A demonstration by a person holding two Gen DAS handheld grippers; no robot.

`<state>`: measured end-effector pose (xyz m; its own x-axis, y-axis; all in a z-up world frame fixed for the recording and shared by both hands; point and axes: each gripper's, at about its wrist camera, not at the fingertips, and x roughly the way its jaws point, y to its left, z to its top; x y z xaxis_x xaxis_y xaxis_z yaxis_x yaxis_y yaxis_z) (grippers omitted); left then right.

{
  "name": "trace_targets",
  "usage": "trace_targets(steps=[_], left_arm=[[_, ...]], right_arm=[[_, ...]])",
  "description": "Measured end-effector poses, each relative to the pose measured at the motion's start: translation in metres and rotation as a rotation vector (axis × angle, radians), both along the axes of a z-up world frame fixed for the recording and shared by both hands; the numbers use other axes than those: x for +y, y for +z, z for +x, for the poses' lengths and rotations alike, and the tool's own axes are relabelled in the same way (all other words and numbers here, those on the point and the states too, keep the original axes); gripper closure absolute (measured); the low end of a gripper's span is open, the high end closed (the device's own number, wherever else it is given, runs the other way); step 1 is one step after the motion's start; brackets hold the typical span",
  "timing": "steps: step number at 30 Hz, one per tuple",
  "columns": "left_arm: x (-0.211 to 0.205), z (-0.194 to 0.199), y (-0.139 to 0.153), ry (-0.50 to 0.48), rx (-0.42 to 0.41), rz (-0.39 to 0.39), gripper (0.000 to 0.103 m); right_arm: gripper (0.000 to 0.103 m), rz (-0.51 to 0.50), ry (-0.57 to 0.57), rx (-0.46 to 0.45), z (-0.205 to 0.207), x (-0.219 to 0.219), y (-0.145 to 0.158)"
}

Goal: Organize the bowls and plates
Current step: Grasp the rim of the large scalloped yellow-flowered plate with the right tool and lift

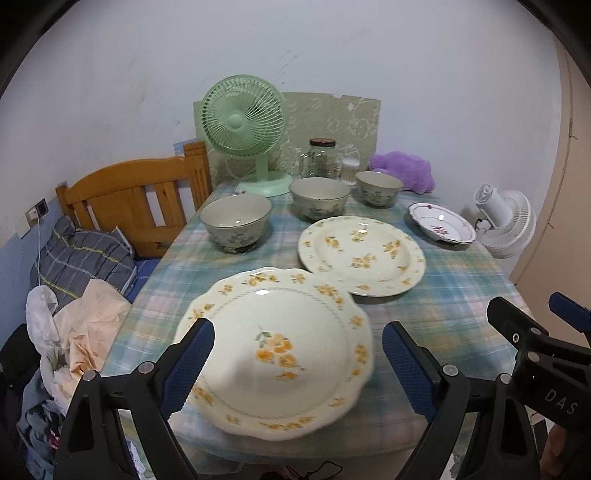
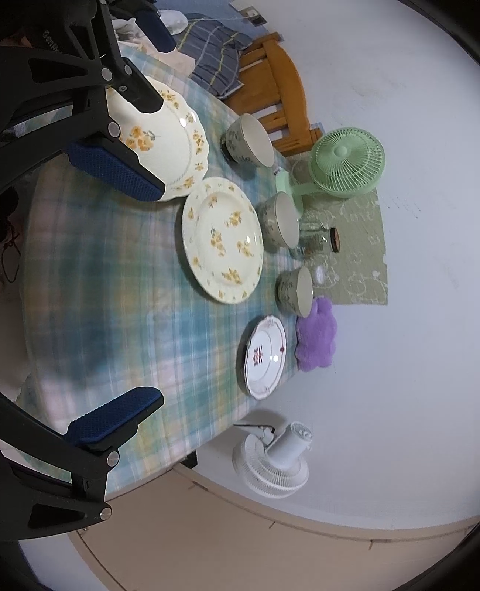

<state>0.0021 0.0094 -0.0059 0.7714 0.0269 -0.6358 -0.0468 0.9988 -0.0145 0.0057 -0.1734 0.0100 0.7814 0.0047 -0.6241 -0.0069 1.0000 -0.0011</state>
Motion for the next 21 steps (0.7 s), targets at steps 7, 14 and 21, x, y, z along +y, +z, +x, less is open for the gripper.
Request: trace_targets(steps=[7,14,21], left_arm=[[0.042,0.031,-0.009,0.011,0.071,-0.014,0.011],[0.071,0.064,-0.029,-0.03,0.168,-0.013,0.019],[0.094,0.09,-0.059,-0.06,0.25,-0.041,0.021]], right_arm=[[0.004,-0.003,0.02,0.058,0.031,0.045,-0.01],[0.007,-0.002,0.006,0.15,0.065,0.083,-0.03],[0.013,-0.017,-0.017,0.239,0.085,0.111,-0.058]])
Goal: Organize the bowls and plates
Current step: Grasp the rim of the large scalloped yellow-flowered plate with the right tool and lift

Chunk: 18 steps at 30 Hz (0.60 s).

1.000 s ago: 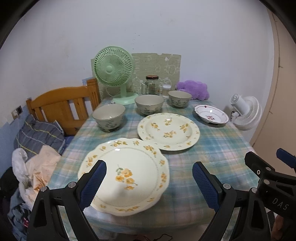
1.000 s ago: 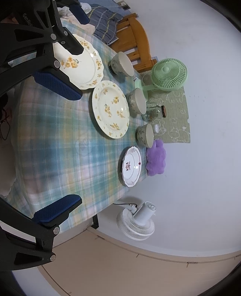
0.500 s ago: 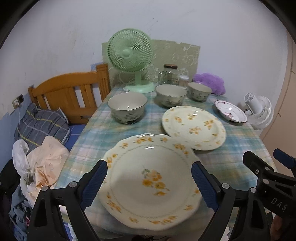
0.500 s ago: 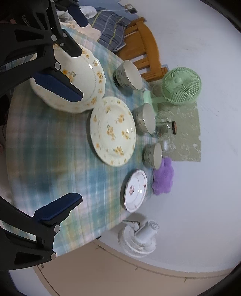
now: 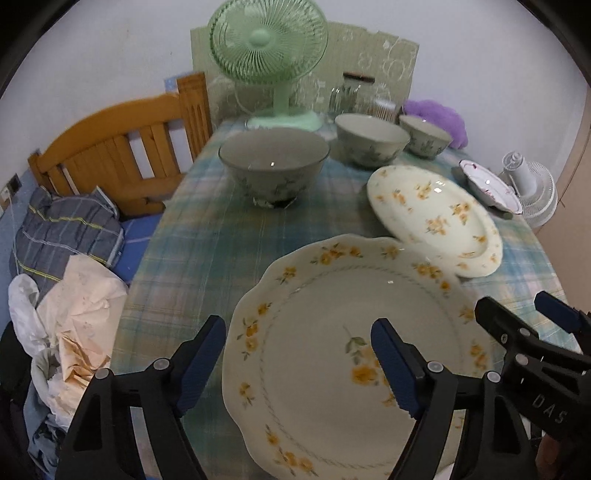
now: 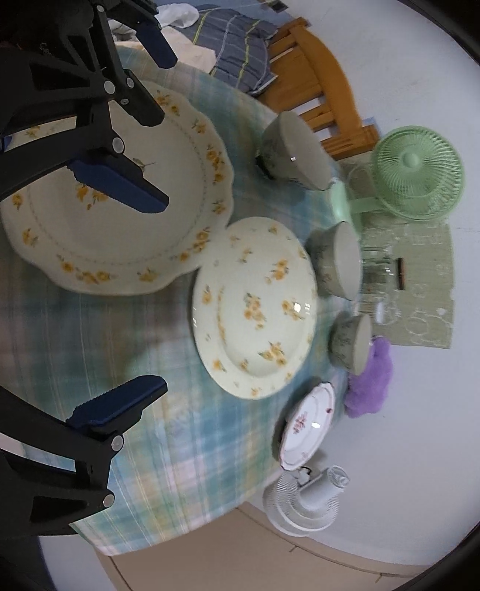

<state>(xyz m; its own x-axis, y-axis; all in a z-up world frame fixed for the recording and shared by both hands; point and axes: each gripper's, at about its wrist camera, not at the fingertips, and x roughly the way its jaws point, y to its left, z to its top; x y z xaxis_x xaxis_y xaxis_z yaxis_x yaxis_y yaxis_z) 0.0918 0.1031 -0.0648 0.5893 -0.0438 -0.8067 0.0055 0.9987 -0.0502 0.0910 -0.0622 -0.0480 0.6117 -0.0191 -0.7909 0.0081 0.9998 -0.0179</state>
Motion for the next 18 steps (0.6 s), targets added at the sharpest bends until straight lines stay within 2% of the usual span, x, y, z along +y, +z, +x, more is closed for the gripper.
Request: trace_targets(steps=[5,11,18], left_arm=[[0.006,0.014,-0.02,-0.021,0.041,-0.004,0.022],[0.014,0.021,-0.04,-0.029,0.073,-0.022,0.03],[0.014,0.027,-0.048,-0.051,0.095,-0.037,0.031]], right_arm=[[0.019,-0.013,-0.009,0.054,0.011,0.012,-0.02],[0.02,-0.021,-0.011,0.097,0.023,0.02,-0.042],[0.032,-0.012,-0.002,0.14,0.03,0.027,-0.056]])
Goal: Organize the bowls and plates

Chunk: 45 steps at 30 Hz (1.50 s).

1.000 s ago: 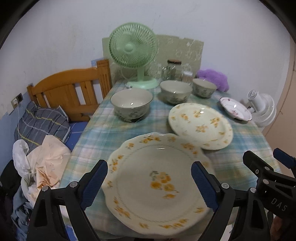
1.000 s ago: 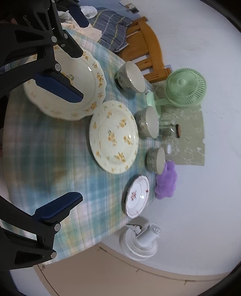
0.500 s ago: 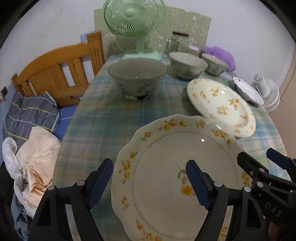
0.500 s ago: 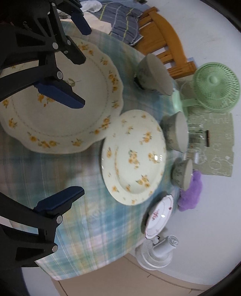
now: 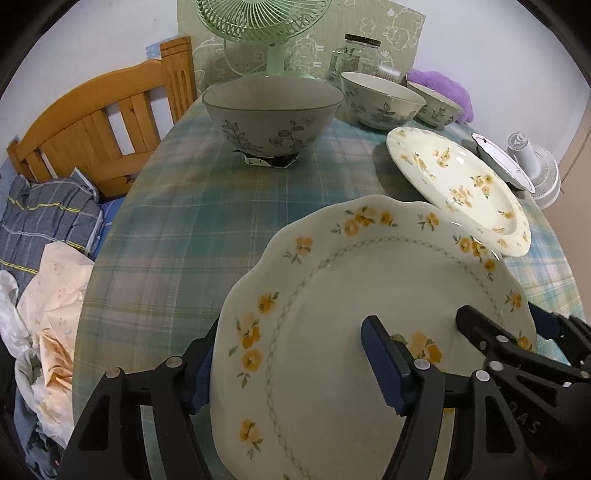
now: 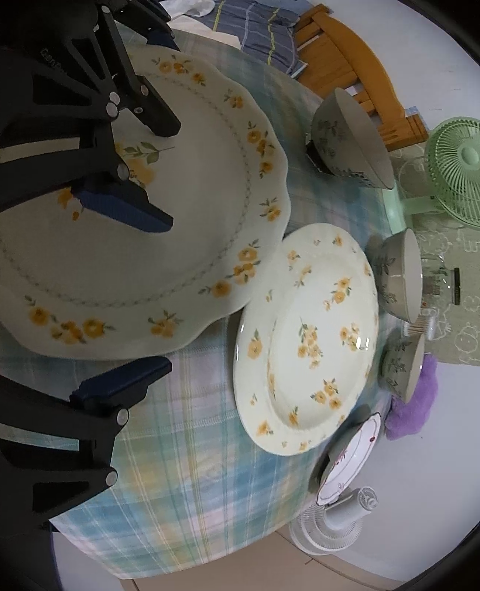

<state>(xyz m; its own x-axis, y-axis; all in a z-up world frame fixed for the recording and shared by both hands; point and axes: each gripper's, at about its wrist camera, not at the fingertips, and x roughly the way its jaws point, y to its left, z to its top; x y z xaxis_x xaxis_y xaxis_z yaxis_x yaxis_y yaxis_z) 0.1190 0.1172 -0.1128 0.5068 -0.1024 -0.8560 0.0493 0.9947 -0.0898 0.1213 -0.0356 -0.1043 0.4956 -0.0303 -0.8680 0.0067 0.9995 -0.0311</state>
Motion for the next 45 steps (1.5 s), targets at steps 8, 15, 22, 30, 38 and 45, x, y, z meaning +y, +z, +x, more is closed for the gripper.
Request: trace_targets(steps=[8,15,22,30,38,45], left_arm=[[0.002,0.004,0.0,-0.024,0.025,-0.021,0.032],[-0.001,0.007,0.016,-0.04,0.04,-0.04,0.032],[-0.013,0.011,0.042,-0.06,0.038,-0.048,0.032],[-0.045,0.011,0.048,-0.106,0.017,-0.038,0.032],[-0.096,0.011,0.052,-0.055,0.011,-0.032,0.032],[-0.15,0.011,0.055,-0.004,0.005,-0.03,0.032]], right_arm=[[0.035,0.01,-0.011,0.012,0.002,0.003,-0.002],[0.035,0.017,-0.037,0.032,0.002,-0.001,0.01],[0.035,0.008,-0.053,0.024,0.002,-0.011,0.039],[0.035,0.017,-0.1,-0.002,0.001,-0.044,0.05],[0.035,0.019,-0.062,-0.014,0.006,-0.093,0.052],[0.035,0.025,-0.01,-0.01,0.014,-0.15,0.055]])
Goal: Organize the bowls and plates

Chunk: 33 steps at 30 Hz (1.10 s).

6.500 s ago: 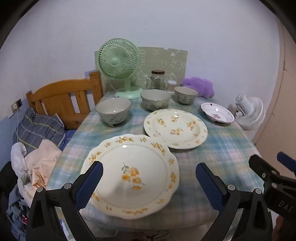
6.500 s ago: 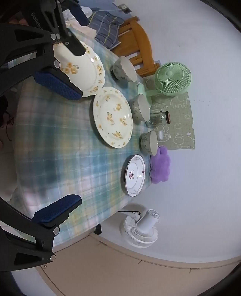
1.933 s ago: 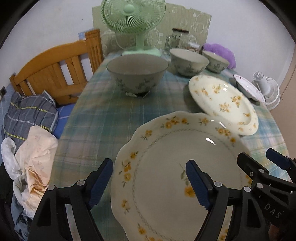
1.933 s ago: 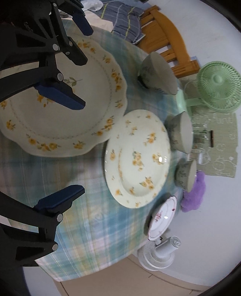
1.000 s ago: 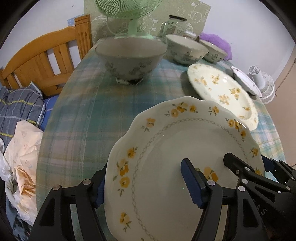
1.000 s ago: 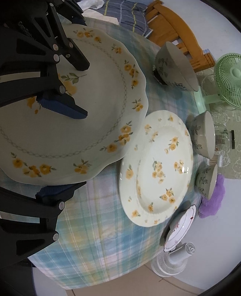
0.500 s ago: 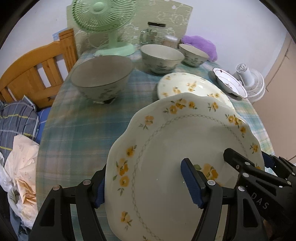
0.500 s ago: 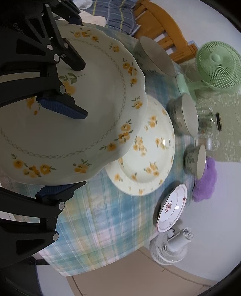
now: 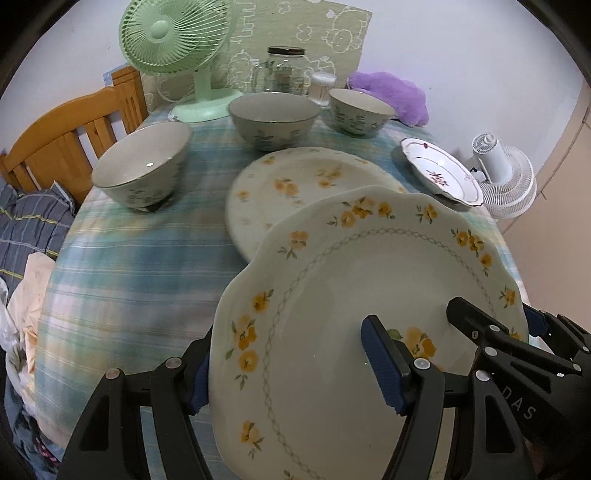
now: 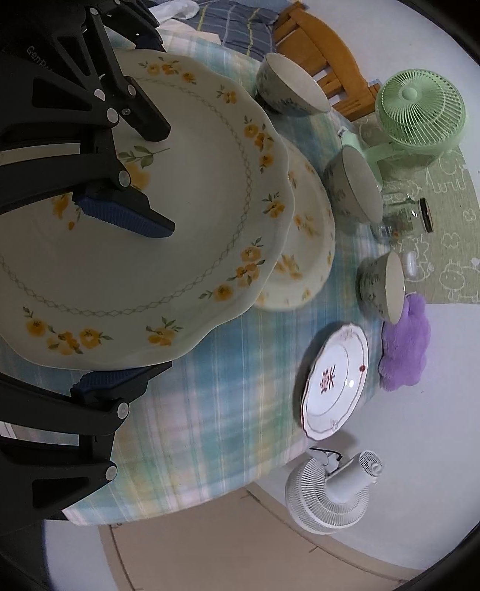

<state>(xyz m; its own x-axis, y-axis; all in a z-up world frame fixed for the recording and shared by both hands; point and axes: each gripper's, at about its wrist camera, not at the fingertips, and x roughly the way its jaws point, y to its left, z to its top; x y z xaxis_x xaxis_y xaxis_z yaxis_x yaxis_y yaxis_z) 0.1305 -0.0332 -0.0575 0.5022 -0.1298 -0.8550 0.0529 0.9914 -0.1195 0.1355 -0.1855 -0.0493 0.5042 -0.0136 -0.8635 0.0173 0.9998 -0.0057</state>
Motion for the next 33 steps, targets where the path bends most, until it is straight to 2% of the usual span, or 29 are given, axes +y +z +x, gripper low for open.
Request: trace_targets(steps=[6,19,33], left_arm=[[-0.049,0.002,-0.001,-0.002,-0.005,0.007,0.031],[-0.125,0.015,-0.02,-0.045,0.018,0.008,0.031],[-0.162,0.031,-0.055,-0.064,0.084,0.009,0.031]], right_arm=[[0.035,0.003,0.001,-0.003,0.003,-0.048,0.0],[0.035,-0.007,-0.05,0.01,0.006,-0.128,-0.016],[0.035,-0.001,-0.098,0.075,0.014,-0.169,-0.053]])
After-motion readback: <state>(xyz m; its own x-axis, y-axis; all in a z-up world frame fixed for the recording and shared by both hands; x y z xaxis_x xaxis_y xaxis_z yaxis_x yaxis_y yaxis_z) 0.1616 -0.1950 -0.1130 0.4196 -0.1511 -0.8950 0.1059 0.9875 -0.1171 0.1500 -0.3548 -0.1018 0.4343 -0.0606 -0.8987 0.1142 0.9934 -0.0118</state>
